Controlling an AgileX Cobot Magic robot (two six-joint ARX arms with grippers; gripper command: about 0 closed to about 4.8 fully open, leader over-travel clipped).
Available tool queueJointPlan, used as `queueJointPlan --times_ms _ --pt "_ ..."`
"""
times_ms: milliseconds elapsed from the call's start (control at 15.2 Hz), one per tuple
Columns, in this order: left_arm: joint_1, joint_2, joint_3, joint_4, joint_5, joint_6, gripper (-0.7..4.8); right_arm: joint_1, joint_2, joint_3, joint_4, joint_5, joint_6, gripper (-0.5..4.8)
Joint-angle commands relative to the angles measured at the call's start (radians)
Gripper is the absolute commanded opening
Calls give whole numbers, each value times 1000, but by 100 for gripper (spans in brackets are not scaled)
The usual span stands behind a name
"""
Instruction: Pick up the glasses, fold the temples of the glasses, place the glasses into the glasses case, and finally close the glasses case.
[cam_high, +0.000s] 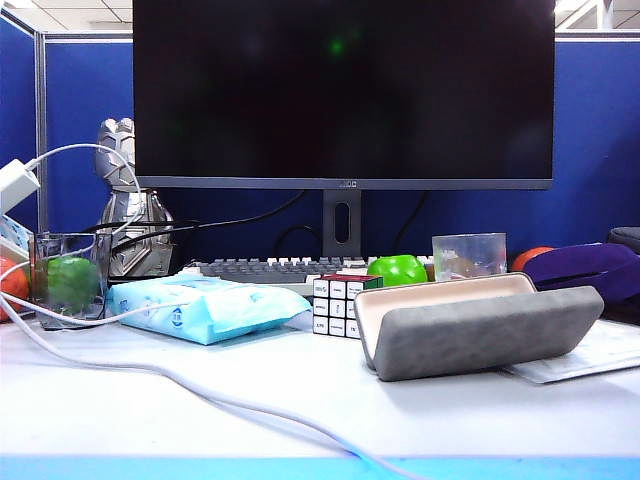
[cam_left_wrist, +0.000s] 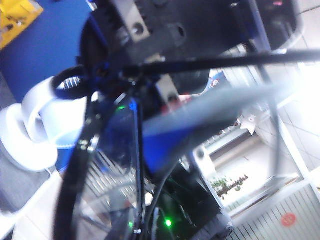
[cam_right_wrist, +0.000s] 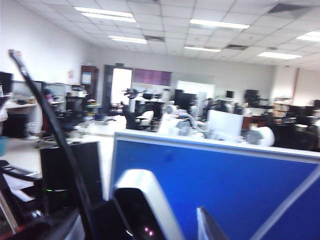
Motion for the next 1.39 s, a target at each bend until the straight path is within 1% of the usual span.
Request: queueJointPlan --times_ms 66,132,198,264,330,396,528,594,726,858,1056,1188,1254,1386 --pt "2 -4 4 15 -52 82 -6 -77 -57 3 -51 -2 22 283" --pt "2 -4 4 13 -92 118 -6 -102 -76 3 -101 -5 25 254" --pt "2 -4 4 12 -161 166 -6 -128 -108 3 -193 -46 27 153" --pt "2 -4 4 1 -222 187 -6 -134 -129 3 -259 -72 29 84" --pt "2 -4 4 -19 -288 198 -6 -134 -154 3 -352 -96 30 -9" --pt "2 -4 4 -52 -365 224 -6 -133 -177 3 -435 -97 30 -6" --pt "2 -4 4 -148 -543 255 -6 -130 -210 3 -536 -158 31 -6" --pt "2 -4 4 -172 -584 269 -6 -130 -219 3 -571 -178 31 -6" --pt "1 -4 4 -181 -621 283 -6 -121 -223 3 -606 -237 31 -6" --pt "1 -4 4 -181 -655 283 -6 -91 -222 3 -628 -288 31 -6" --pt "1 -4 4 -181 -672 278 -6 -53 -222 3 -629 -362 31 -6" --pt "1 -4 4 -179 -671 249 -6 -22 -218 3 -645 -362 30 -6" --pt "1 -4 4 -177 -666 249 -6 -11 -214 2 -646 -353 27 -6" --pt "1 -4 4 -156 -624 246 -6 6 -195 2 -644 -315 23 -6"
